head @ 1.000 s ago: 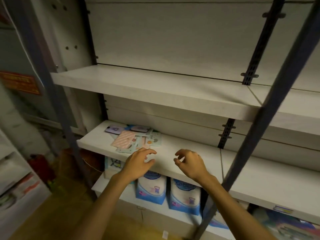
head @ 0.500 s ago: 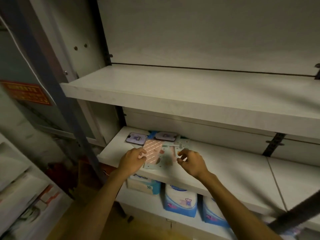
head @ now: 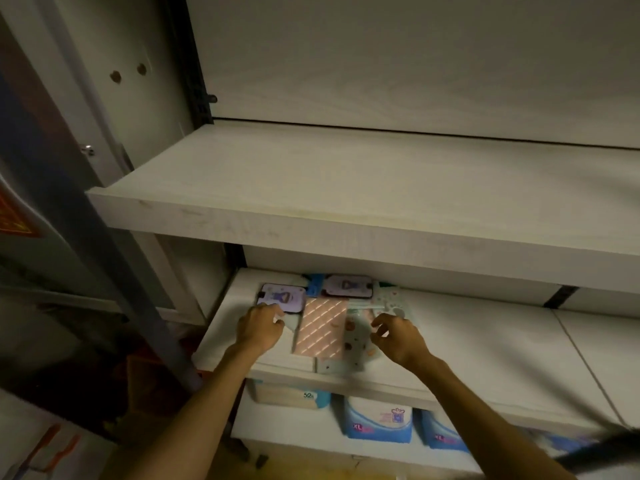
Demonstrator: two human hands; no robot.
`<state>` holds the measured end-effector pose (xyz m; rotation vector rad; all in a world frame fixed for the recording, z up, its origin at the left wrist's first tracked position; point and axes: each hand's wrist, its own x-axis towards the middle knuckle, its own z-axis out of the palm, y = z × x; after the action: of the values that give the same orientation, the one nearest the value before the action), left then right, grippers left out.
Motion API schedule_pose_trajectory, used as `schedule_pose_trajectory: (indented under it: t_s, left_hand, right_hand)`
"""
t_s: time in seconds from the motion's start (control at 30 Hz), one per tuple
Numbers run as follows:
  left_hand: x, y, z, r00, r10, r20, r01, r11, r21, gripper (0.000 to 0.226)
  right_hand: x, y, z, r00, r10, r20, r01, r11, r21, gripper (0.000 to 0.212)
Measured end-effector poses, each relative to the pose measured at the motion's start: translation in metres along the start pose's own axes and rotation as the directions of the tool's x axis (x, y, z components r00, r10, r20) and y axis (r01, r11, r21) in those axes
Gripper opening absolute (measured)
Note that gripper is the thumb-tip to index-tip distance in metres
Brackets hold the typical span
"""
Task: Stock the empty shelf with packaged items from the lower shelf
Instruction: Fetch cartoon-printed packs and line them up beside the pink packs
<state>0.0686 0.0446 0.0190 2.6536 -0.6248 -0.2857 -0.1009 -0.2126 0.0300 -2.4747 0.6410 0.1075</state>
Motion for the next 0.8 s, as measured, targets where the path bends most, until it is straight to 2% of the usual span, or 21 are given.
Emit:
schedule_pose_trajectory:
  t_s: [0.13, 0.27, 0.4, 0.5, 0.57, 0.63, 0.73, 0.8]
  left_hand:
    - [0.042, -0.014, 0.007, 0.997, 0.080, -0.010, -0.079, 0.993, 0.082, 0.033]
    - [0.069, -0.024, 0.014, 0.981, 0.156, 0.119, -0.179, 0.959, 0.220, 0.052]
    - [0.076, -0.044, 0.022, 0.953, 0.130, 0.274, -0.222, 0.913, 0.341, 0.059]
    - [0.073, -0.049, 0.026, 0.965, 0.140, 0.224, -0.224, 0.884, 0.410, 0.059]
    - [0.072, -0.048, 0.026, 0.974, 0.140, 0.176, -0.204, 0.880, 0.429, 0.056]
    - [0.071, -0.047, 0.025, 0.986, 0.098, 0.137, -0.146, 0.901, 0.409, 0.047]
    - [0.071, -0.048, 0.025, 0.994, 0.019, 0.111, -0.055, 0.942, 0.331, 0.041]
    - [0.072, -0.052, 0.025, 0.990, -0.047, 0.137, 0.010, 0.966, 0.259, 0.049]
  right_hand:
    - [0.024, -0.007, 0.006, 0.995, 0.078, -0.068, -0.081, 0.996, -0.035, 0.034]
    - [0.041, -0.010, 0.011, 0.982, 0.123, -0.141, -0.131, 0.991, -0.043, 0.040]
    - [0.051, -0.006, 0.009, 0.985, 0.098, -0.140, -0.107, 0.993, -0.059, 0.044]
    - [0.059, -0.009, 0.006, 0.990, 0.085, -0.111, -0.091, 0.995, -0.050, 0.046]
    - [0.063, -0.018, 0.006, 0.995, 0.064, -0.078, -0.064, 0.998, -0.003, 0.034]
    - [0.070, -0.023, 0.011, 0.998, 0.051, -0.041, -0.053, 0.998, -0.040, 0.032]
    - [0.079, -0.027, 0.021, 0.997, 0.068, 0.028, -0.062, 0.981, -0.184, 0.051]
    - [0.082, -0.029, 0.024, 0.995, 0.095, 0.000, -0.092, 0.961, -0.259, 0.056]
